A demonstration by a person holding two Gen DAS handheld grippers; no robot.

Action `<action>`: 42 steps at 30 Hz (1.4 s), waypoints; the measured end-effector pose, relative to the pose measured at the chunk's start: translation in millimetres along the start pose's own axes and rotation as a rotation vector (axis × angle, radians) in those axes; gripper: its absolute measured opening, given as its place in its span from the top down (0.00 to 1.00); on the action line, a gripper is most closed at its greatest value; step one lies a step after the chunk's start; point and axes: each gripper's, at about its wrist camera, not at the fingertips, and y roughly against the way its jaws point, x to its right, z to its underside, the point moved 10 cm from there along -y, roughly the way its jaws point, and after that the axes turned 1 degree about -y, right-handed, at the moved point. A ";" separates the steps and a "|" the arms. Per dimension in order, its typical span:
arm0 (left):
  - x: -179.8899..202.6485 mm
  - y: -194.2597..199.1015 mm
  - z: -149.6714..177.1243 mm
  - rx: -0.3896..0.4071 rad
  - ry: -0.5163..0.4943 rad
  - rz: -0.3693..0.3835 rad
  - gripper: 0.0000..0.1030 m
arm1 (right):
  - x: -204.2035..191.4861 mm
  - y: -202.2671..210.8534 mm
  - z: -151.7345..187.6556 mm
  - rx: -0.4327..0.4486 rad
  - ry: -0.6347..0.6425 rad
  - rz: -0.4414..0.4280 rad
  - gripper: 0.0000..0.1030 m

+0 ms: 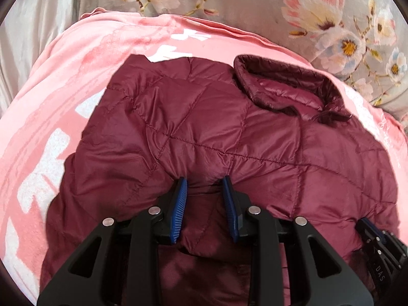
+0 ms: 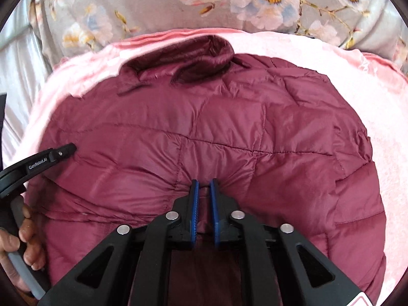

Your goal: Fold large clothes

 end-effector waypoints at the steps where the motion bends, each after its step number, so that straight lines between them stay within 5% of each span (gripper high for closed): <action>1: 1.3 4.4 -3.4 0.000 0.019 0.025 0.71 | 0.6 6.4 -8.1 0.021 -0.010 -0.014 0.87; 5: 13.7 29.2 -41.6 0.053 0.104 0.155 0.42 | 0.1 18.5 -50.7 0.084 -0.101 -0.123 0.66; 8: 30.8 25.9 -74.8 0.048 0.174 0.259 0.40 | 4.3 10.7 -87.8 0.125 -0.210 -0.218 0.60; 13: 45.4 -22.8 -92.2 -0.052 0.276 0.311 0.40 | 17.9 -29.4 -127.4 0.124 -0.394 -0.322 0.56; 18: 53.8 -63.8 -87.5 -0.107 0.289 0.254 0.42 | 18.0 -74.8 -136.7 0.058 -0.497 -0.371 0.56; 20: 54.4 -74.5 -85.5 -0.119 0.284 0.233 0.46 | 16.4 -88.7 -134.7 0.036 -0.515 -0.378 0.61; 21: 54.2 -79.6 -82.9 -0.129 0.284 0.226 0.47 | 15.4 -93.5 -133.0 0.030 -0.519 -0.383 0.74; 22: 52.6 -83.4 -81.4 -0.134 0.283 0.221 0.50 | 14.5 -98.3 -132.0 0.023 -0.516 -0.380 0.87; 26: 46.6 -94.3 -76.2 -0.135 0.244 0.166 0.68 | 19.3 -81.1 -126.7 0.064 -0.424 -0.319 0.92; 32: 48.7 -95.7 -67.6 -0.080 0.147 0.129 0.70 | 22.2 -94.0 -98.8 -0.007 -0.204 -0.150 0.94; 42: 51.6 -94.8 -64.0 0.008 0.047 0.058 0.70 | 22.5 -104.2 -95.6 0.004 -0.103 -0.042 0.97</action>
